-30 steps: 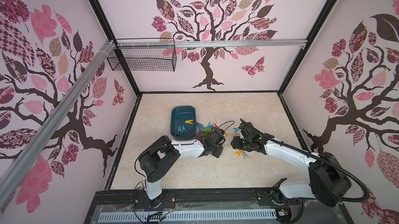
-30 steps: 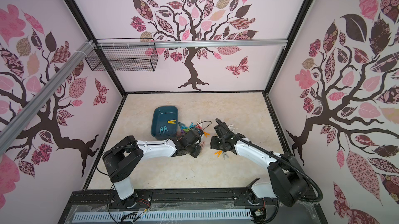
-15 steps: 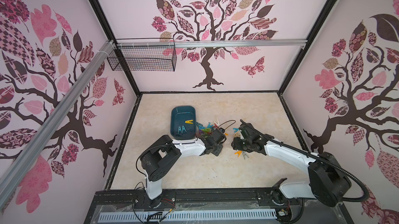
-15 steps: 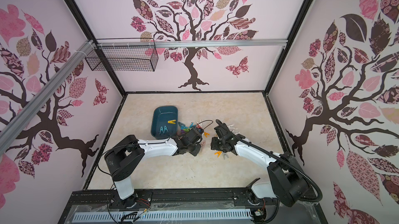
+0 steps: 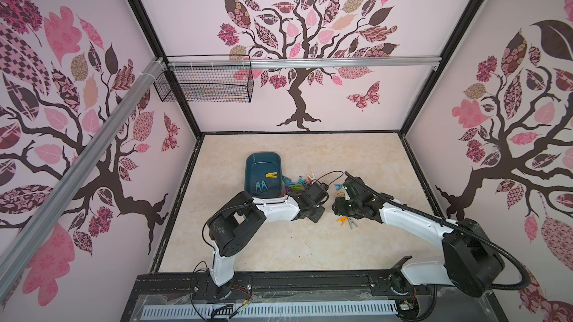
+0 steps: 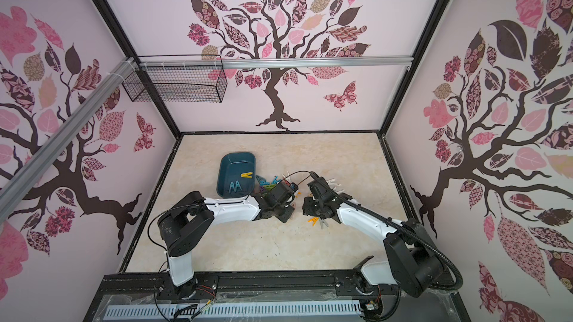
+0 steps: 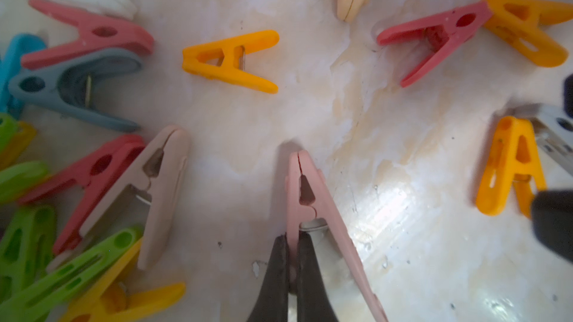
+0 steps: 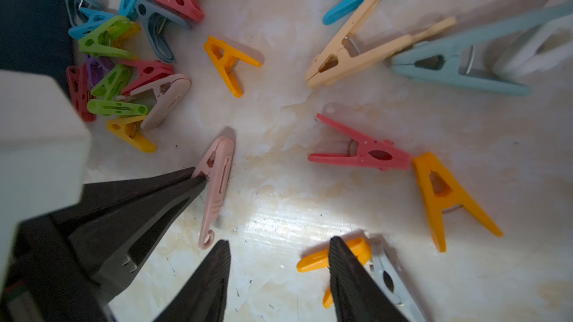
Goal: Put the clothespins into the storage box
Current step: Pick up the clothespin from the center of the board, then place the clothespin in the storage box.
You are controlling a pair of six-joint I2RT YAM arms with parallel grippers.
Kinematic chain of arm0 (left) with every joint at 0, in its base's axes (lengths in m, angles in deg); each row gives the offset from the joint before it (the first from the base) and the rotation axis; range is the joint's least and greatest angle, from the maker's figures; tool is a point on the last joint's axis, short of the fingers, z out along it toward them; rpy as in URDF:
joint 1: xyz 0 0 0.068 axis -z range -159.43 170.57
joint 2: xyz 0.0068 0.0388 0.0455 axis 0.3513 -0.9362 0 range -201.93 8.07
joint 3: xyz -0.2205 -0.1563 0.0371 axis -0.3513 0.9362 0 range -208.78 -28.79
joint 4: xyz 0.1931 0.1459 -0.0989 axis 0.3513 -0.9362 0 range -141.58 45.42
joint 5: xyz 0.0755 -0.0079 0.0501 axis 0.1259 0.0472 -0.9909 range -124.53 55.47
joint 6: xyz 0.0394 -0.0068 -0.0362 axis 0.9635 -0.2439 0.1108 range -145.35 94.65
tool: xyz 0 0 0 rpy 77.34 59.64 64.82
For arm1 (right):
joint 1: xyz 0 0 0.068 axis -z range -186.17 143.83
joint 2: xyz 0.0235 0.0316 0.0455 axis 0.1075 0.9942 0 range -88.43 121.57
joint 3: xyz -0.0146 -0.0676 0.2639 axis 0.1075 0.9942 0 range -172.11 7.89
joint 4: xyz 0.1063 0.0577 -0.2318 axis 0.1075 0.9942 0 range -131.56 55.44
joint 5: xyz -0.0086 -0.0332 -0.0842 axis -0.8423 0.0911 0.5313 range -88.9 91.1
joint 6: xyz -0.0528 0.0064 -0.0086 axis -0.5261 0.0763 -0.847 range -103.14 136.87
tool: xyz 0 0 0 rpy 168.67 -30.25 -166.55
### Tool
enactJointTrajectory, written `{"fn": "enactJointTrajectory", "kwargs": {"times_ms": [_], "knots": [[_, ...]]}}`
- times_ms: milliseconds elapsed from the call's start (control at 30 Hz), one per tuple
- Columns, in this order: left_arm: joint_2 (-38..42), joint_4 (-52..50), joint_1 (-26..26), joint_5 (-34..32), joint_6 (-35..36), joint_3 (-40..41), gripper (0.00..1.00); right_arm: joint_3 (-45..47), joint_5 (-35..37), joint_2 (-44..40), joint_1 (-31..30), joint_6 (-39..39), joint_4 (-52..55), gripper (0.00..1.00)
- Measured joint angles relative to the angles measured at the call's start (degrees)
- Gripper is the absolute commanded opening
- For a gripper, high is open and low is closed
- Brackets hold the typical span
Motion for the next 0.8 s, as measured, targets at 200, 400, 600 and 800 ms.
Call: {"fn": "enactJointTrajectory", "kwargs": {"times_ms": [200,400,600,800], "knots": [[14.25,-4.28,-3.30,-0.70,-1.36,2.64,0.02,-0.48,-1.29,0.37,0.11,-0.04,-0.28,0.54],[32.24,-5.11,-19.39,0.87,-3.34,6.51,0.03,-1.31,-2.84,2.80,-0.04,-0.20,-1.81,0.53],[30.18,-6.88,-35.06,2.73,-6.03,6.60,0.03,-4.66,-3.17,6.75,-2.95,-1.07,-2.05,0.53],[22.38,-7.72,-37.66,2.91,-6.32,6.49,0.09,-5.99,-3.19,8.22,-6.34,-1.33,-3.43,0.53]]}}
